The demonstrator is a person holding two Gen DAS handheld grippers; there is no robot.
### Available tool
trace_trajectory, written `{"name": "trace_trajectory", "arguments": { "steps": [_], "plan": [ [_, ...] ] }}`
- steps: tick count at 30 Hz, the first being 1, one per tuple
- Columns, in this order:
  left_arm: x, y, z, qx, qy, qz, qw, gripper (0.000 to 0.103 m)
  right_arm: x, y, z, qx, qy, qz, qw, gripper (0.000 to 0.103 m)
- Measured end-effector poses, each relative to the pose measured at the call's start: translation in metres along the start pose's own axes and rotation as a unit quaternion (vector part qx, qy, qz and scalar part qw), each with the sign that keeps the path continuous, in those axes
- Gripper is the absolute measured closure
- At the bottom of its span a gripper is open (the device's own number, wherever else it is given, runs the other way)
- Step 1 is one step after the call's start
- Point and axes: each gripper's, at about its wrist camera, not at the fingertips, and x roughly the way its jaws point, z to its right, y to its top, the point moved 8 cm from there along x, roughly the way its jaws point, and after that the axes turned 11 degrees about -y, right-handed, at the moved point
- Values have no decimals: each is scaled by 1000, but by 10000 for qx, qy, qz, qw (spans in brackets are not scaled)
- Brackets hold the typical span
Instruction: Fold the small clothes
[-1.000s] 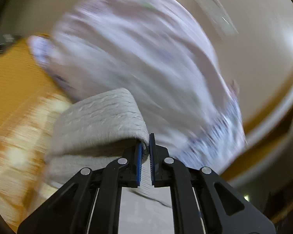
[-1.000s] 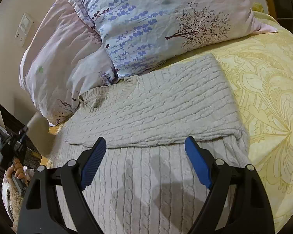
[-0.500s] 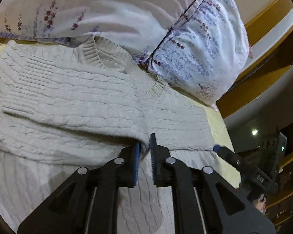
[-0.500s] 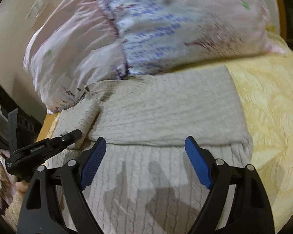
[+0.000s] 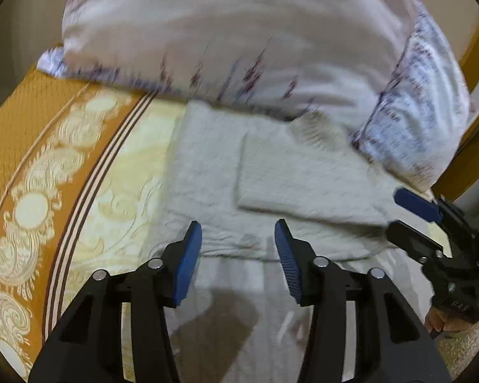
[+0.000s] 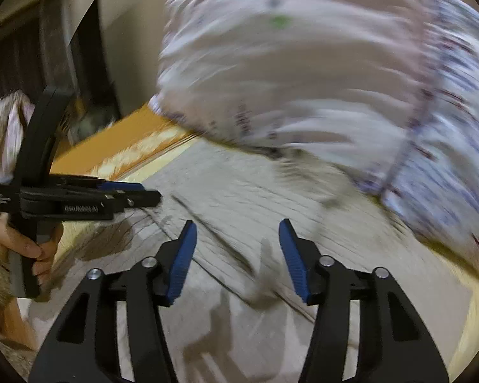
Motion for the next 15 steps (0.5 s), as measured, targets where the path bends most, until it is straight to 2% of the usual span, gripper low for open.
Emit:
{"name": "trace_trajectory", "arguments": {
  "steps": [4,7,8,9,11,12,15],
  "plan": [
    [4,-2,-4,131,130,-91,9998,61,29,-1,-29,-720,-114,-186,9972,53],
    [7,-5,-5,166,146,-129,9997,61,45,-4,-38,-1117,-408,-249,9926,56],
    [5,-6,-6,160,136,-124,9997,61,49,-5,-38,-1149,-499,-288,9917,60],
    [6,-7,-7,160,134,-123,9997,61,53,-7,-36,-1142,-554,-329,9914,73],
    [7,-7,-6,177,137,-125,9997,61,56,-7,-32,-904,-445,-330,9944,82],
    [7,-7,-7,179,136,-126,9997,61,52,-5,-29,-750,-373,-275,9961,94],
    [8,-6,-7,140,102,-130,9998,61,42,2,-14,-230,-218,-142,9994,96]
  ]
}}
